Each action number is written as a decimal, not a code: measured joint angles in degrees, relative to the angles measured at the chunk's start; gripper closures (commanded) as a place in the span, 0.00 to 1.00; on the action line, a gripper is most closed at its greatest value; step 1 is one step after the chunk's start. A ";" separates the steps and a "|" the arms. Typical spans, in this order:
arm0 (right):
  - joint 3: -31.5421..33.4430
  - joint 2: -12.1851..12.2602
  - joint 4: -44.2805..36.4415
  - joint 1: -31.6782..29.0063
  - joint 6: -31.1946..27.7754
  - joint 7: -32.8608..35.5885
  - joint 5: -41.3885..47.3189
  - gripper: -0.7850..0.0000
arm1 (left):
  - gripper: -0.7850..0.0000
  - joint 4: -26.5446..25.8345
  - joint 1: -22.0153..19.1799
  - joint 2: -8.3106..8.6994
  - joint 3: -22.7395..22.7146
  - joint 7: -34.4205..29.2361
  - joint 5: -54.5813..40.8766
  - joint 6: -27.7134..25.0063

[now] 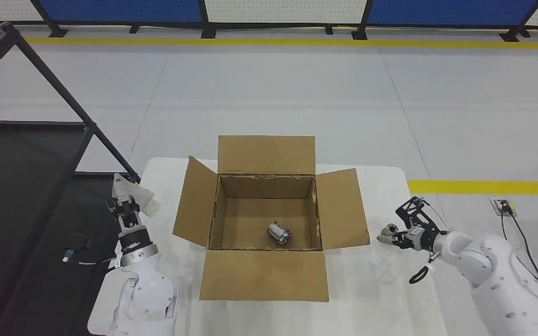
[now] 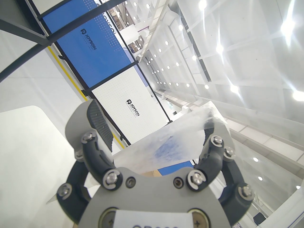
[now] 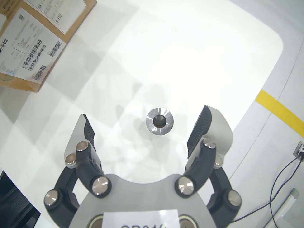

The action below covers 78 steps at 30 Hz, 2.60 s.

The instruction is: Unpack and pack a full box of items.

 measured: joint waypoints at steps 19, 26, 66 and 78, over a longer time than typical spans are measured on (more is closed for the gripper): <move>-7.80 -1.93 11.06 8.89 1.86 2.80 0.22 1.00 | 0.00 -1.05 1.31 0.14 -0.79 0.20 -0.53 -0.20; -5.48 -1.28 10.53 10.04 1.37 -4.41 0.72 1.00 | 0.00 -1.14 1.33 0.18 -0.97 0.32 -0.65 -0.13; -55.43 -25.31 10.27 38.62 12.31 -0.95 8.71 1.00 | 0.00 -2.41 6.30 0.41 -6.42 1.96 -8.00 -3.52; -60.32 -37.21 31.47 41.39 12.20 -3.46 9.43 0.94 | 0.00 -2.93 7.64 0.56 -8.07 1.30 -9.25 -4.43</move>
